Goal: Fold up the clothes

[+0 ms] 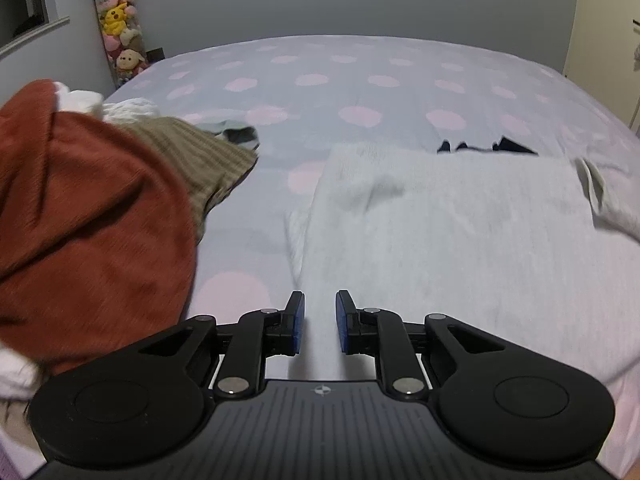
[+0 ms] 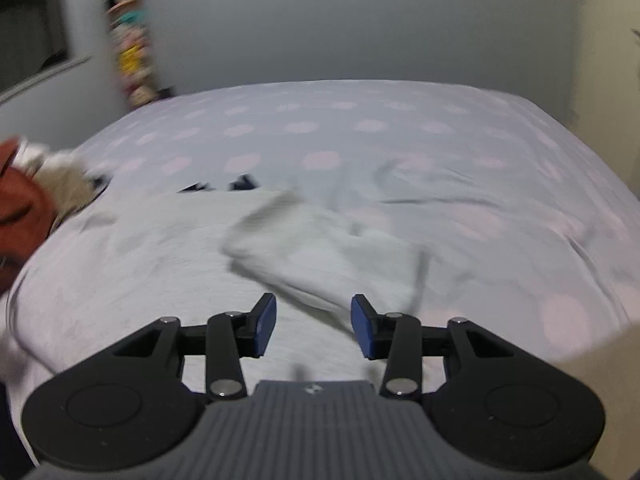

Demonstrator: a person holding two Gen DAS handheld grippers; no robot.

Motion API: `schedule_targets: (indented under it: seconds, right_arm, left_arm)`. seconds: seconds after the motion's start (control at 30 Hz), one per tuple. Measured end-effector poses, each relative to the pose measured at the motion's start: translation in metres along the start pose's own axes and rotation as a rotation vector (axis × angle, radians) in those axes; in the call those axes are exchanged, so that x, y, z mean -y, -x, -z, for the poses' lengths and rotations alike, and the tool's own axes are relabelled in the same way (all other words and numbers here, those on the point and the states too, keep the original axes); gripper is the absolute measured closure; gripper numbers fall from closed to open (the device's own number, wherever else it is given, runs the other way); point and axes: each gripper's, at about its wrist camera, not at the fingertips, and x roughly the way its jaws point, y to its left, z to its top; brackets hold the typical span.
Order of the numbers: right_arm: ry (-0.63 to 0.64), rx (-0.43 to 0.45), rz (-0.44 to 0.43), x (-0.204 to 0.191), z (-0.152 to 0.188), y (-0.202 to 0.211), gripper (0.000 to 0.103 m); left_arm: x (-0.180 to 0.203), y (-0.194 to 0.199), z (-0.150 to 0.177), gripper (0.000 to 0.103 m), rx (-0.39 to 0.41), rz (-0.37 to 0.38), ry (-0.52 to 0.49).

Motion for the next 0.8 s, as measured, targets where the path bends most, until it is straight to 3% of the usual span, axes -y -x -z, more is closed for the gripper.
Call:
schedule_targets:
  seconds: [0.2, 0.4, 0.47, 0.5, 0.8]
  right_arm:
    - [0.202, -0.027, -0.013, -0.034, -0.003, -0.041, 0.051]
    - [0.255, -0.047, 0.028, -0.039, -0.005, -0.076, 0.054]
    - [0.266, -0.036, 0.056, -0.037, -0.007, -0.084, 0.067]
    - [0.273, -0.025, 0.074, -0.035, -0.009, -0.087, 0.083]
    - [0.101, 0.083, 0.244, 0.024, -0.055, -0.087, 0.091]
  left_arm:
    - [0.001, -0.045, -0.031, 0.080, -0.023, 0.003, 0.018]
    - [-0.005, -0.077, -0.039, 0.084, -0.041, 0.029, 0.091]
    - [-0.006, -0.080, -0.038, 0.098, -0.024, 0.033, 0.107]
    - [-0.007, -0.080, -0.037, 0.098, -0.015, 0.025, 0.107]
    - [-0.018, -0.045, -0.040, 0.100, 0.123, -0.025, 0.168]
